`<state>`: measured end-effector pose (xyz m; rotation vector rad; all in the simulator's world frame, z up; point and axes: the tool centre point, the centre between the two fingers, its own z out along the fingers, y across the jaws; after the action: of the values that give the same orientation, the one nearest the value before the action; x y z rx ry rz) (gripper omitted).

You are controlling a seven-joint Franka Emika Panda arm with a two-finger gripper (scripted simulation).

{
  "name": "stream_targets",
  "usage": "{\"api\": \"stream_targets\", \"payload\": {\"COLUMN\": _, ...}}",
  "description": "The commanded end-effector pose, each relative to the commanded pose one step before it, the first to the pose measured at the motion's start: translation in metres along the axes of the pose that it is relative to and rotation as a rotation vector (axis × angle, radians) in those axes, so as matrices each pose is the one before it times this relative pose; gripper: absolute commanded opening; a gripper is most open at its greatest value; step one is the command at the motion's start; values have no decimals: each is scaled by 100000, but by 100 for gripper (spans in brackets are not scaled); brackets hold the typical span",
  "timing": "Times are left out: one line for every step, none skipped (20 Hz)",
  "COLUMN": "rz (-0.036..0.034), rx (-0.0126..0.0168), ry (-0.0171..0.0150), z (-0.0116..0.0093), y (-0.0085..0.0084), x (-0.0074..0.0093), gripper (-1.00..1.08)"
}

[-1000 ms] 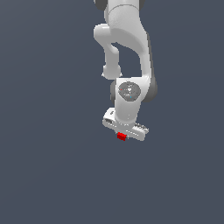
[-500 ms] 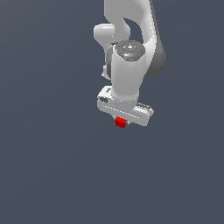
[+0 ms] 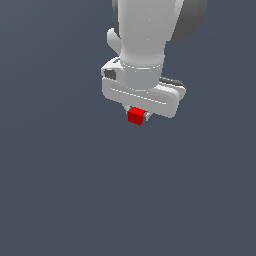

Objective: Pick up the red cube and move it to a goal position.

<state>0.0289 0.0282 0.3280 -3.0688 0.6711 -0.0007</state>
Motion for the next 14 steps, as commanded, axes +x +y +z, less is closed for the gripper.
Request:
{"api": "stream_targets", "payload": {"rz": -2, "rx": -42, "ry": -49, "z": -2831, "y": 305, "x": 36, "gripper": -100}}
{"api": "stream_targets", "payload": {"rz": 0, "rx": 0, "ry": 0, "z": -1076, "y": 102, "x": 41, "gripper": -100}}
{"api": "stream_targets", "payload": {"rz": 0, "rx": 0, "ry": 0, "z": -1060, "y": 98, "x": 44, "gripper": -100}}
{"api": "stream_targets", "payload": {"rz": 0, "rx": 0, "ry": 0, "z": -1024, "y": 93, "x": 47, "gripper": -100}}
{"api": "stream_targets", "payload": {"rz": 0, "rx": 0, "ry": 0, "z": -957, "y": 85, "x": 48, "gripper": -100}}
{"api": "stream_targets", "payload": {"rz": 0, "rx": 0, "ry": 0, "z": -891, "y": 78, "x": 48, "gripper": -100}}
{"api": "stream_targets", "payload": {"rz": -44, "rx": -14, "ry": 16, "z": -831, "y": 40, "x": 28, "gripper": -100}}
{"api": "stream_targets", "payload": {"rz": 0, "rx": 0, "ry": 0, "z": -764, "y": 64, "x": 47, "gripper": -100}}
{"api": "stream_targets", "payload": {"rz": 0, "rx": 0, "ry": 0, "z": -704, "y": 57, "x": 46, "gripper": -100}}
{"api": "stream_targets", "payload": {"rz": 0, "rx": 0, "ry": 0, "z": -646, "y": 51, "x": 46, "gripper": -100}}
{"api": "stream_targets", "payload": {"rz": 0, "rx": 0, "ry": 0, "z": -589, "y": 45, "x": 46, "gripper": -100}}
{"api": "stream_targets", "payload": {"rz": 0, "rx": 0, "ry": 0, "z": -535, "y": 39, "x": 44, "gripper": -100}}
{"api": "stream_targets", "payload": {"rz": 0, "rx": 0, "ry": 0, "z": -484, "y": 34, "x": 42, "gripper": -100}}
{"api": "stream_targets", "payload": {"rz": -48, "rx": 7, "ry": 0, "z": -435, "y": 5, "x": 26, "gripper": -100}}
